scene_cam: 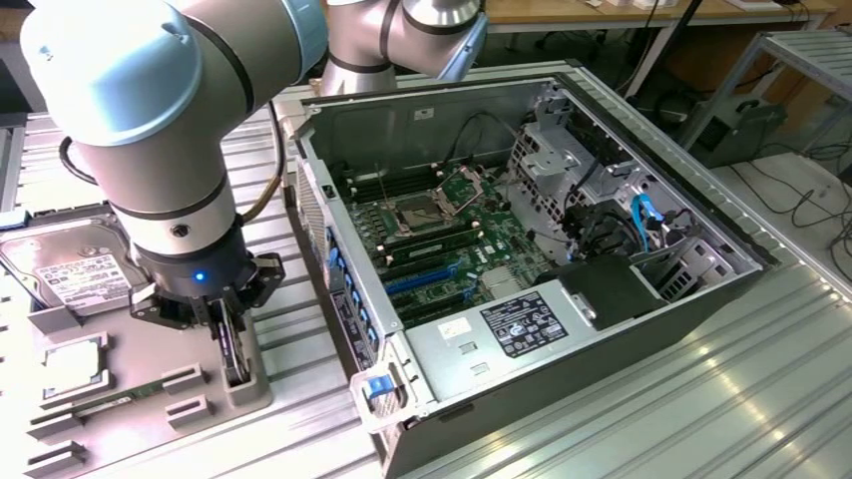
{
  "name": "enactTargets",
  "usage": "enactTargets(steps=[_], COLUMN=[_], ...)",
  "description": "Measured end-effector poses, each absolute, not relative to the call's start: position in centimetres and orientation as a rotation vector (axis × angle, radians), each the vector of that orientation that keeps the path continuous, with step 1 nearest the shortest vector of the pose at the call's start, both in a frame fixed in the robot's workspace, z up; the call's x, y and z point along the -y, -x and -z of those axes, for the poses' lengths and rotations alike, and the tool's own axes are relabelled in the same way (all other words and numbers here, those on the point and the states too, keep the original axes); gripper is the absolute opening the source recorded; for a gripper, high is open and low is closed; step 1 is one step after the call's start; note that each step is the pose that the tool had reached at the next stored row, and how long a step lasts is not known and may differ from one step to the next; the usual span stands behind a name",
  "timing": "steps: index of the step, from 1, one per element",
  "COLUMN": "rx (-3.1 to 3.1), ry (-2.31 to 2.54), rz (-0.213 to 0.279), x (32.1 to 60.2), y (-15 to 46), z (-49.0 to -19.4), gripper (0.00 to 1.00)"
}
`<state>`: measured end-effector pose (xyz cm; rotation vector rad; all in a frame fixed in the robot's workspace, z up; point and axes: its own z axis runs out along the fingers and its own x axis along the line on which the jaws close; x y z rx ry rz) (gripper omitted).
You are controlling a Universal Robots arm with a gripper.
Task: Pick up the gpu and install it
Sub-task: 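Pick up the gpu and move the gpu toward the slot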
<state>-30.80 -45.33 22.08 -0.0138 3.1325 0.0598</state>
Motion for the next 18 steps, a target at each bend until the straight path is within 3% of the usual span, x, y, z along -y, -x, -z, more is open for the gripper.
enactTargets(steps=[18], rx=[-3.135], ry=[0.014], rz=[-0.06], x=[45.33], y=[30.8], z=[-22.83], gripper=[0.28])
